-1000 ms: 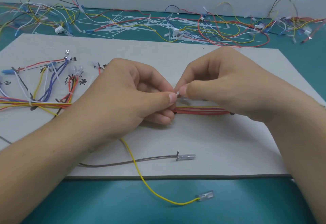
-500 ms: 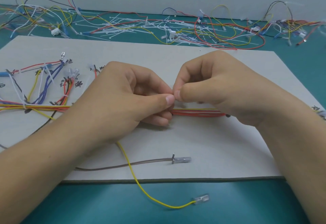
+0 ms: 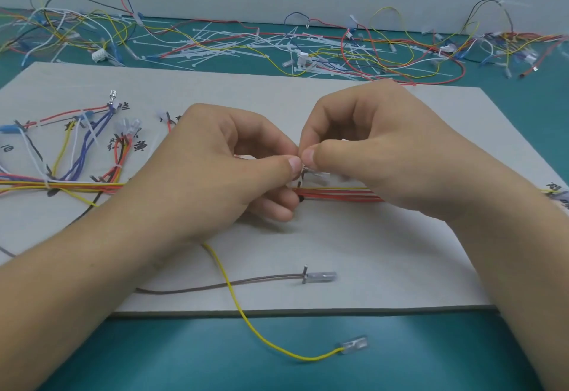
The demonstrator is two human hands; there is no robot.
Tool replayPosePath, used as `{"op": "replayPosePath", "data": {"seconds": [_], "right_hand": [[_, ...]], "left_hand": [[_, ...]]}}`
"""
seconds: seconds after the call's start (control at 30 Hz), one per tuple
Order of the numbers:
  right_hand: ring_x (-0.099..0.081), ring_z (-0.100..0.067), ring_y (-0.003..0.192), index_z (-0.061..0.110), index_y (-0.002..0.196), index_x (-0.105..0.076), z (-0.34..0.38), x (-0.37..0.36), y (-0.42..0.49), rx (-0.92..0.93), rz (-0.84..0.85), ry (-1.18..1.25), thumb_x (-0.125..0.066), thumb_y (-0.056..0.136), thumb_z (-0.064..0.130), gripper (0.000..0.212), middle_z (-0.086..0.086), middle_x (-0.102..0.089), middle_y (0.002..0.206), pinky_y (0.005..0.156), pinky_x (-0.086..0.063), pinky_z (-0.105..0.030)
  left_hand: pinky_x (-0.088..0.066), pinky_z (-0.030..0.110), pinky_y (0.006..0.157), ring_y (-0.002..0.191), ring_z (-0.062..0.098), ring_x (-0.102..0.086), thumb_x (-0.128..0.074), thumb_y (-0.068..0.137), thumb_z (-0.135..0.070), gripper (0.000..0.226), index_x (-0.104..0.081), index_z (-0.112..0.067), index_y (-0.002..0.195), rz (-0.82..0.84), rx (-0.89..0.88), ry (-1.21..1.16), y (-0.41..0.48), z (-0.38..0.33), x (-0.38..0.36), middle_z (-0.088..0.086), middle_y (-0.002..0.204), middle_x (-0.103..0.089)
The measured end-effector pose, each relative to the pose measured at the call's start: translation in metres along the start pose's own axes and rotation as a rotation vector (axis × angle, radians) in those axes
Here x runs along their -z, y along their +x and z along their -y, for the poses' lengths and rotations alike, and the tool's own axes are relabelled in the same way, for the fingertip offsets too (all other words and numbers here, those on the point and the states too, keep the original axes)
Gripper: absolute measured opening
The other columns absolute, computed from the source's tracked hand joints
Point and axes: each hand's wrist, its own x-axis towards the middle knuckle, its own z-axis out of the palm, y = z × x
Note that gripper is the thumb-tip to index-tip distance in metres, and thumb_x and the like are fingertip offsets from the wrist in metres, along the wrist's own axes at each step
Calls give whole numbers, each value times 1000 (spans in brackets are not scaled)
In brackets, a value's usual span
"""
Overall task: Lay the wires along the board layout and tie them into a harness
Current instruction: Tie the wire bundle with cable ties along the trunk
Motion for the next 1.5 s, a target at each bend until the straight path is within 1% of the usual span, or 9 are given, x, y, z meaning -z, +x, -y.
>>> {"op": "replayPosePath", "data": {"seconds": [0.17, 0.27, 0.4, 0.5, 0.7, 0.73, 0.83, 1.2, 1.5], "right_hand": [[-52, -6, 57, 15, 73, -73, 0, -3, 0, 10, -34, -53, -68, 84, 4, 17, -6, -68, 66, 53, -41, -18], [-48, -2, 51, 17, 71, -73, 1, -4, 0, 19, -45, -74, -67, 84, 4, 18, -6, -68, 67, 49, -37, -14], [-50, -5, 54, 15, 72, -72, 1, -5, 0, 25, -80, -54, -66, 83, 4, 17, -7, -68, 68, 50, -40, -20], [-53, -9, 58, 15, 73, -72, 1, -5, 1, 30, -84, -48, -65, 84, 5, 17, -9, -69, 70, 53, -42, -26], [-63, -21, 66, 18, 78, -70, 0, -9, 2, 49, -76, -104, -65, 89, 9, 15, -10, -72, 76, 56, -48, -33], [-62, -15, 62, 18, 79, -69, 0, -10, 2, 56, -77, -117, -64, 90, 9, 14, -8, -71, 76, 55, -47, -31], [-53, 1, 52, 16, 81, -66, 1, -13, 1, 93, -96, -168, -63, 92, 9, 13, 5, -65, 73, 49, -35, -11], [-55, 6, 62, 18, 91, -64, -3, -18, 3, 176, -189, -244, -64, 95, 13, 6, 18, -56, 75, 56, -38, -8], [-54, 2, 58, 16, 91, -63, -4, -19, 7, 219, -287, -266, -64, 95, 14, 4, 18, -56, 77, 56, -37, -9]], "left_hand": [[-58, 31, 45, 57, 28, -75, -76, 86, -1, 4, -75, -3, 82, -23, -29, 64, 0, 2, 0, 13, 67, -73], [-48, 23, 36, 49, 16, -71, -77, 85, -6, 6, -77, -9, 80, -38, -75, 169, 0, 0, 3, 11, 65, -74], [-35, 12, 41, 38, 2, -49, -81, 82, -16, 11, -78, -22, 73, -84, -174, 377, 0, -2, 4, -11, 50, -64], [-27, 10, 38, 37, 3, -37, -80, 81, -19, 12, -76, -23, 70, -75, -193, 438, -1, -4, 2, -16, 43, -53], [-28, 5, 40, 38, 0, -42, -80, 81, -20, 13, -76, -22, 69, -71, -180, 455, 2, -3, 4, -17, 47, -58], [-29, 5, 40, 38, -2, -45, -80, 81, -19, 14, -76, -22, 68, -72, -180, 463, 2, -4, 4, -18, 47, -58], [-27, 4, 38, 36, -3, -45, -80, 82, -18, 16, -75, -21, 67, -69, -166, 473, 3, -4, 5, -18, 43, -54], [-23, 7, 33, 29, 1, -38, -77, 83, -18, 19, -73, -21, 65, -13, -141, 542, 1, -7, 0, -16, 36, -47], [-26, 8, 34, 29, 2, -40, -76, 85, -21, 17, -75, -23, 68, 7, -117, 578, 1, -8, 0, -20, 39, -51]]}}
